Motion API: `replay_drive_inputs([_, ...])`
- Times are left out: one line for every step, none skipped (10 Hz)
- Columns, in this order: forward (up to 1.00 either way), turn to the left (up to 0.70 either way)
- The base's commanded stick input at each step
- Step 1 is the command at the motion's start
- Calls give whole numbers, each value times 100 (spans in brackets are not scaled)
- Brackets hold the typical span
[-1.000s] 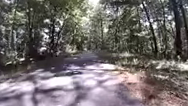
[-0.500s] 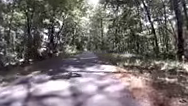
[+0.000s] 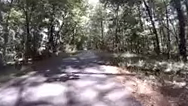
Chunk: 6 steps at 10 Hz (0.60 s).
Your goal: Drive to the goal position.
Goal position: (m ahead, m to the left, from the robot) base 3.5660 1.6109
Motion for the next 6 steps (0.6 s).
replay_drive_inputs([45, 0])
replay_drive_inputs([45, 0])
replay_drive_inputs([45, 0])
replay_drive_inputs([45, 0])
replay_drive_inputs([45, 0])
replay_drive_inputs([45, 0])
